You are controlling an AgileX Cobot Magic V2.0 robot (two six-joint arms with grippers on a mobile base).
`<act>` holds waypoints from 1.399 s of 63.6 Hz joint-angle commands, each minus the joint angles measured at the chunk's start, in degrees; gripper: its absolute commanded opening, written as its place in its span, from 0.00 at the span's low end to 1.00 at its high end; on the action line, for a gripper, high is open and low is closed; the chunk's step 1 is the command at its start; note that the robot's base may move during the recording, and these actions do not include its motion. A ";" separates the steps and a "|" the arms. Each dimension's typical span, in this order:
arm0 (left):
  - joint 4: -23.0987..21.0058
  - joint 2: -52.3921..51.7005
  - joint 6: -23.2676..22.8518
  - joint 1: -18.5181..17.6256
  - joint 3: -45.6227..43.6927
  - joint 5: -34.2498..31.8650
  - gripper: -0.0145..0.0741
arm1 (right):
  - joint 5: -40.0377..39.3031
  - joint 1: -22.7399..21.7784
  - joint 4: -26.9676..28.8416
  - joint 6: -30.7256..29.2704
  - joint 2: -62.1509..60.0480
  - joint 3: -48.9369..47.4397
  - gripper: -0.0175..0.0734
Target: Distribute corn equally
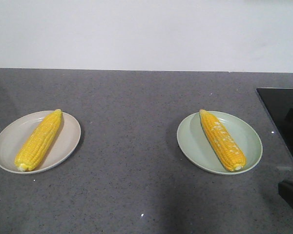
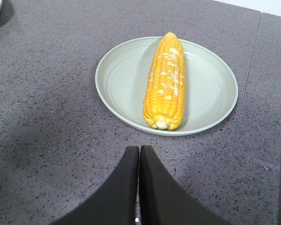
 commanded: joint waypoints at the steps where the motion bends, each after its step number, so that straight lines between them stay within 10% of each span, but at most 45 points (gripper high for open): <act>1: -0.19 -0.23 -0.57 -0.01 -1.38 -5.04 0.16 | -3.31 -0.04 0.03 -0.17 0.22 -1.39 0.19; 20: -1.57 -0.22 1.54 -0.01 -1.14 -5.81 0.16 | -3.31 -0.04 0.03 -0.17 0.22 -1.39 0.19; 37: -16.06 -0.33 19.42 -0.01 -1.14 -6.04 0.16 | -3.06 -0.04 0.03 -0.17 0.22 -1.39 0.19; 89: -16.32 -0.33 19.26 -0.69 -1.14 -5.13 0.16 | -3.06 -0.04 0.03 -0.17 0.22 -1.39 0.19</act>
